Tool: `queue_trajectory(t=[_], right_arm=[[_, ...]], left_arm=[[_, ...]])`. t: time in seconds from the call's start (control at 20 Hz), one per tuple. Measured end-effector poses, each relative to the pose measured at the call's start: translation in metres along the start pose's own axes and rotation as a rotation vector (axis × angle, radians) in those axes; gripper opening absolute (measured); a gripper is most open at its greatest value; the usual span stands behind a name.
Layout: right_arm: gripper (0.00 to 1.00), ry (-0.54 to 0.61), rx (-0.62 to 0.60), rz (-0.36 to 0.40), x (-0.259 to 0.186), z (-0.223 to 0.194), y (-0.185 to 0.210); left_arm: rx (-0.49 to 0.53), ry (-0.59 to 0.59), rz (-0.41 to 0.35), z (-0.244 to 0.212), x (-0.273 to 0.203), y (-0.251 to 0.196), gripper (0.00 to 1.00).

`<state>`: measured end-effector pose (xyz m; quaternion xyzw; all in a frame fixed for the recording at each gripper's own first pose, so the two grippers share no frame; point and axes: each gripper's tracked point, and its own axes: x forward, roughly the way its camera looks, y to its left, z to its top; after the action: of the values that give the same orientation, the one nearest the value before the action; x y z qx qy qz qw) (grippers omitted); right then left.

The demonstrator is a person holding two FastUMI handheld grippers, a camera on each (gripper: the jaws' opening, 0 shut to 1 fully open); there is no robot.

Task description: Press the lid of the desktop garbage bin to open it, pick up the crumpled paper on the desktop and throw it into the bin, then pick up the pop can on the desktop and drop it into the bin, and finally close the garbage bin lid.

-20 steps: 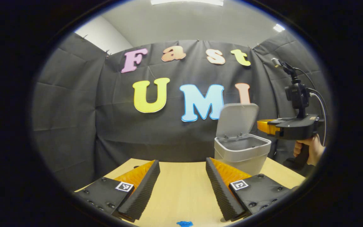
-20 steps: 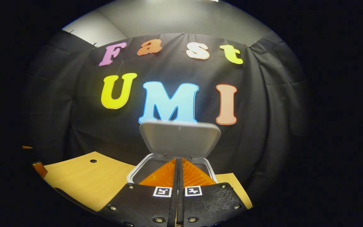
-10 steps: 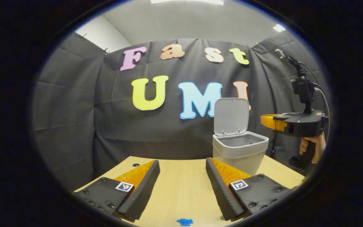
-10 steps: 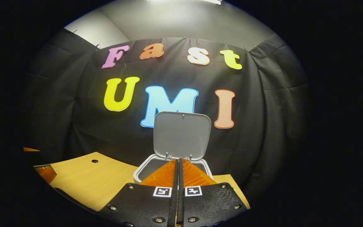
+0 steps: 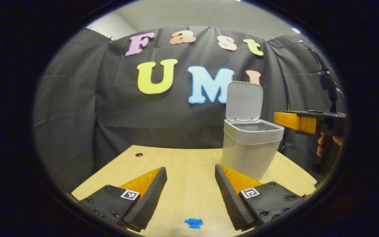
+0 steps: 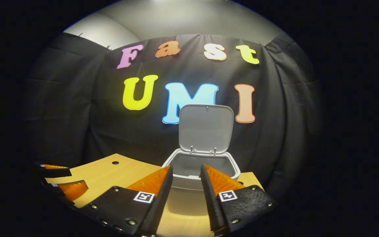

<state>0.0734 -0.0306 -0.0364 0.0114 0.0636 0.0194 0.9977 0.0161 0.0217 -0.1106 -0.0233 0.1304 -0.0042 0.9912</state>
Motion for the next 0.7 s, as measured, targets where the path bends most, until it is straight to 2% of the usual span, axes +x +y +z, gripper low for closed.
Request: queue_trajectory(t=[0.1, 0.15, 0.25, 0.35, 0.55, 0.7], right_arm=[[0.66, 0.018, -0.003, 0.028, -0.004, -0.007, 0.009], [0.81, 0.025, -0.003, 0.033, -0.007, -0.009, 0.012], [0.92, 0.020, -0.001, 0.028, -0.011, -0.011, 0.013], [0.95, 0.012, 0.003, 0.015, -0.015, -0.013, 0.013], [0.95, 0.000, 0.005, -0.012, -0.025, -0.013, 0.012], [0.95, 0.043, -0.017, -0.016, -0.030, -0.029, 0.014]], left_arm=[[0.009, 0.055, -0.006, -0.020, 0.003, 0.002, 0.95], [0.021, 0.082, 0.001, -0.030, 0.004, 0.004, 0.96], [0.028, 0.126, -0.008, -0.050, 0.006, 0.004, 0.96], [0.037, 0.162, -0.014, -0.066, 0.005, 0.004, 0.96], [0.073, 0.231, -0.029, -0.100, 0.004, 0.002, 0.96], [0.082, 0.294, -0.054, -0.135, 0.005, -0.003, 0.96]])
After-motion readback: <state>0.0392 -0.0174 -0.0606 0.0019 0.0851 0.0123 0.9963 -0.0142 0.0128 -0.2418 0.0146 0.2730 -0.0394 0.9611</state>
